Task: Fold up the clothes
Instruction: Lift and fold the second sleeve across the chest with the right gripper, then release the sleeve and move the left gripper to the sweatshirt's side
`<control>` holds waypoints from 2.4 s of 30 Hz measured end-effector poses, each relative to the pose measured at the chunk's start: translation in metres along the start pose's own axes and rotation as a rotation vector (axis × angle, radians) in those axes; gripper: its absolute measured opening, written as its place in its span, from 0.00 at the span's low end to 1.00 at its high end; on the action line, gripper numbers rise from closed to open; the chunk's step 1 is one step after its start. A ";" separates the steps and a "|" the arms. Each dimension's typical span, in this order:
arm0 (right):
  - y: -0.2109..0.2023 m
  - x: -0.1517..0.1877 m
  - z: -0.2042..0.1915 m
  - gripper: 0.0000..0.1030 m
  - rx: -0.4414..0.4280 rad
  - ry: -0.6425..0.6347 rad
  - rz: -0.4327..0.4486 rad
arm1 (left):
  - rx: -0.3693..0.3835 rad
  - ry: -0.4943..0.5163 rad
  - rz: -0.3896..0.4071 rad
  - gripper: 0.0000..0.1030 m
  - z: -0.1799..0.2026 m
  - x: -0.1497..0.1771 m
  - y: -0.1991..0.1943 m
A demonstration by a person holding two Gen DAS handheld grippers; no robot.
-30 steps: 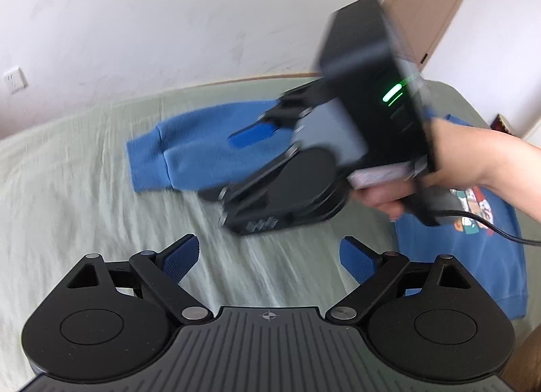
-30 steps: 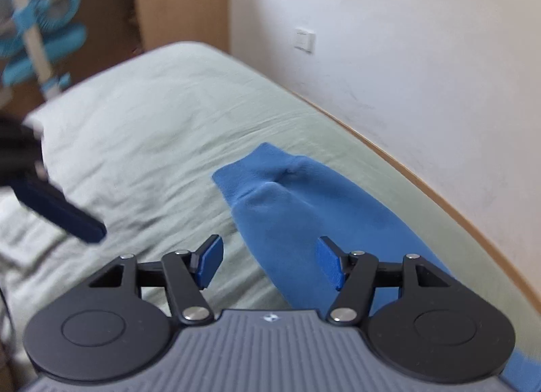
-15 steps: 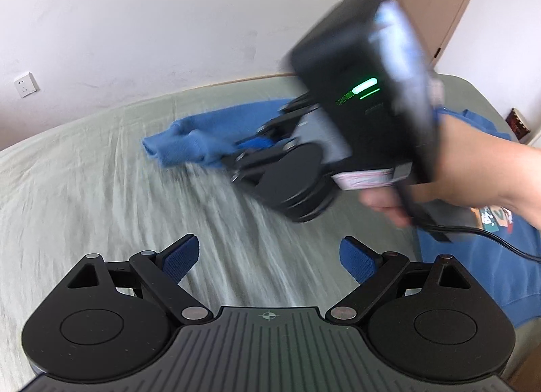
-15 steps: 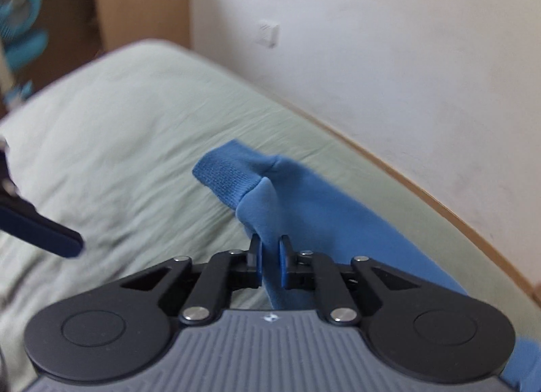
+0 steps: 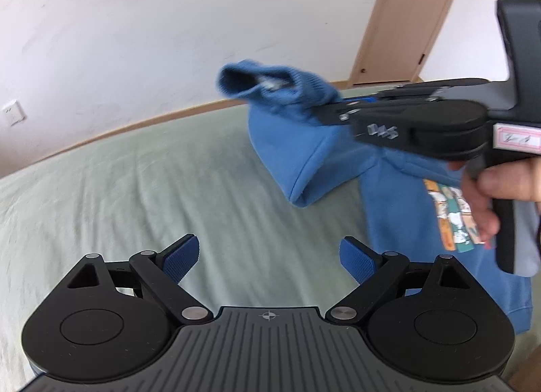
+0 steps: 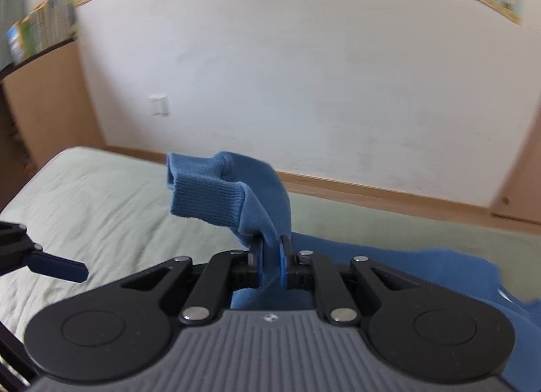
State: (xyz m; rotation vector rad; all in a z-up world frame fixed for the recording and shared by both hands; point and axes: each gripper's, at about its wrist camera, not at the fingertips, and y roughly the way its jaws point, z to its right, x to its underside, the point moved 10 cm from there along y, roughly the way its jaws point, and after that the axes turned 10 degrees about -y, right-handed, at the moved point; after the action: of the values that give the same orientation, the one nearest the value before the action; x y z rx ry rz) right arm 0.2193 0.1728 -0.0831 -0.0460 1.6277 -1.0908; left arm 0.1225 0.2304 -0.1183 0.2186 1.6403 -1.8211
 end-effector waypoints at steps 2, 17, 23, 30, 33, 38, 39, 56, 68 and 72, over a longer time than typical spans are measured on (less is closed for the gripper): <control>-0.016 0.006 0.022 0.09 0.026 0.032 0.006 | 0.008 0.019 0.010 0.90 0.016 -0.006 -0.001; -0.120 0.062 0.188 0.09 0.231 0.245 0.045 | 0.048 0.129 0.014 0.90 0.106 -0.019 0.016; -0.152 0.106 0.264 0.09 0.320 0.334 0.045 | 0.063 0.170 -0.008 0.90 0.140 -0.011 0.023; -0.152 0.175 0.311 0.09 0.343 0.463 0.007 | 0.074 0.198 -0.034 0.90 0.171 -0.003 0.039; -0.143 0.206 0.314 0.09 0.327 0.518 -0.018 | 0.074 0.208 -0.055 0.90 0.184 0.002 0.051; -0.124 0.247 0.314 0.14 0.274 0.599 -0.079 | 0.068 0.233 -0.084 0.90 0.199 0.008 0.065; -0.120 0.253 0.314 0.21 0.268 0.605 -0.095 | 0.068 0.236 -0.086 0.90 0.202 0.009 0.067; -0.164 0.285 0.341 0.44 0.302 0.662 -0.121 | 0.095 0.292 -0.111 0.90 0.237 0.015 0.079; -0.134 0.277 0.369 0.54 0.266 0.704 -0.138 | 0.093 0.303 -0.121 0.90 0.239 0.015 0.078; -0.121 0.282 0.367 0.55 0.240 0.713 -0.181 | 0.096 0.302 -0.118 0.90 0.238 0.011 0.082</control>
State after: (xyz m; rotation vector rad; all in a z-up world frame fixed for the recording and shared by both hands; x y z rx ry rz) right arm 0.3420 -0.2750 -0.1975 0.4032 2.1281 -1.5479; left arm 0.2331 0.0050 -0.1451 0.4685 1.8022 -2.0366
